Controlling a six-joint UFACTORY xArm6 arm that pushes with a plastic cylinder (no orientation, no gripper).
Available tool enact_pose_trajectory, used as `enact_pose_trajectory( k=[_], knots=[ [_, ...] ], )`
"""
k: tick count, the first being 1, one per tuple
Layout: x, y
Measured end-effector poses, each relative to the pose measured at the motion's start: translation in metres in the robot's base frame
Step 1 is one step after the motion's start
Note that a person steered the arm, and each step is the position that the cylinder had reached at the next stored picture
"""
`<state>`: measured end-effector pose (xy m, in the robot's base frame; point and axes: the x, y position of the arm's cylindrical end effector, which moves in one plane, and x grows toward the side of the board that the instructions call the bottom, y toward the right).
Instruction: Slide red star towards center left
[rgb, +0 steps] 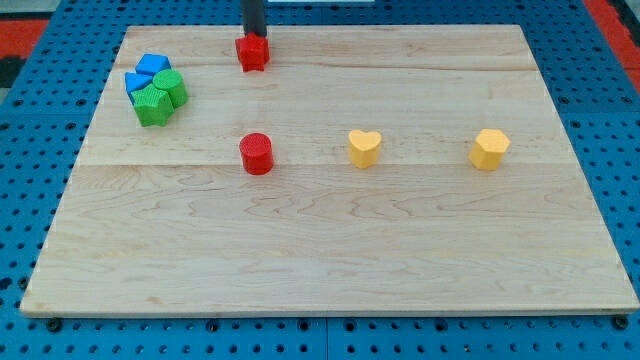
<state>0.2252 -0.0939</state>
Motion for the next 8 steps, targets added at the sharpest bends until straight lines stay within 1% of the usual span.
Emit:
enact_pose_trajectory(
  k=[1, 2, 3, 4, 5, 6, 7, 8],
  knots=[
    [0.059, 0.004],
    [0.114, -0.015],
    [0.100, 0.018],
    [0.106, 0.053],
    [0.125, 0.011],
    [0.132, -0.080],
    [0.148, -0.128],
    [0.123, -0.135]
  ],
)
